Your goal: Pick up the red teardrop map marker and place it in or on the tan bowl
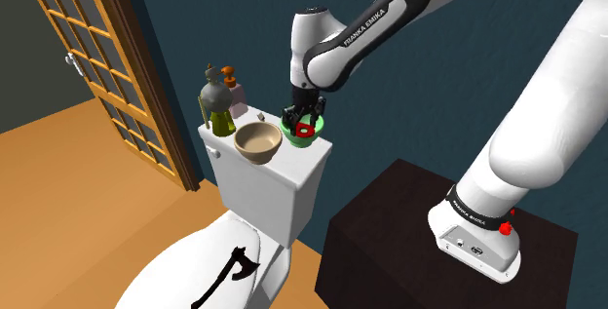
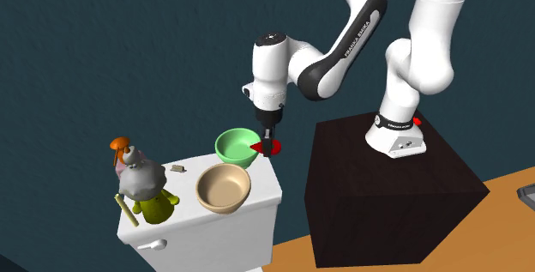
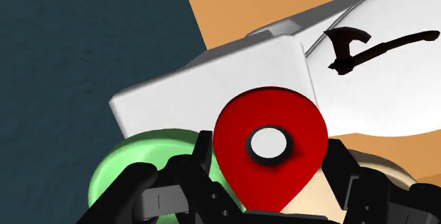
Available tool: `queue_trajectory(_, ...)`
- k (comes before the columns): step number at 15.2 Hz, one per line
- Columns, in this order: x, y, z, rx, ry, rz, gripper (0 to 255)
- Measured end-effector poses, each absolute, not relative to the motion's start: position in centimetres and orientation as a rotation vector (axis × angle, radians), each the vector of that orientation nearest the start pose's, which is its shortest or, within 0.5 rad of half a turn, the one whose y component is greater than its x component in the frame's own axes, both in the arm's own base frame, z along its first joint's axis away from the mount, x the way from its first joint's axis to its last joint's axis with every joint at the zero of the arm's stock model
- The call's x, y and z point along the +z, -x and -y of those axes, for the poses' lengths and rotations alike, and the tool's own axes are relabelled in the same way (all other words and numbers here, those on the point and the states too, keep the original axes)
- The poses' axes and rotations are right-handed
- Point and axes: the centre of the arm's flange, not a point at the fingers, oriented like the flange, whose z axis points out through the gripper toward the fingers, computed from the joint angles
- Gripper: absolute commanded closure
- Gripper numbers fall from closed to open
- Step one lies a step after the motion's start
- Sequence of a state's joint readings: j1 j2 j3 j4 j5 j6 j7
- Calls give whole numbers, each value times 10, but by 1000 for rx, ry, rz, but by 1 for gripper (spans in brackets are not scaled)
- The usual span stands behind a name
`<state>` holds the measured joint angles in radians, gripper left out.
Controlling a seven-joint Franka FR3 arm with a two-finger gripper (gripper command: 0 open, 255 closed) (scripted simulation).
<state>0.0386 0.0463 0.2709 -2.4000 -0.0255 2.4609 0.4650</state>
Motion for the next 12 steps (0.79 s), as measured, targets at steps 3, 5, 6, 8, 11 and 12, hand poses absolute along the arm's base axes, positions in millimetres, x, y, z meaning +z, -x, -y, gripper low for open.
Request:
queue_trajectory(3,299,-509,-170,-25,3132,-213,255)
queue_trajectory(5,303,-530,-187,-25,3131,-213,255)
queue_trajectory(6,304,-540,-195,-26,3131,-213,255)
queue_trajectory(8,304,-561,-206,-26,3131,-213,255)
queue_trajectory(11,309,-595,-225,-25,3131,-214,255)
queue_trajectory(12,304,-600,-227,-26,3131,-214,255)
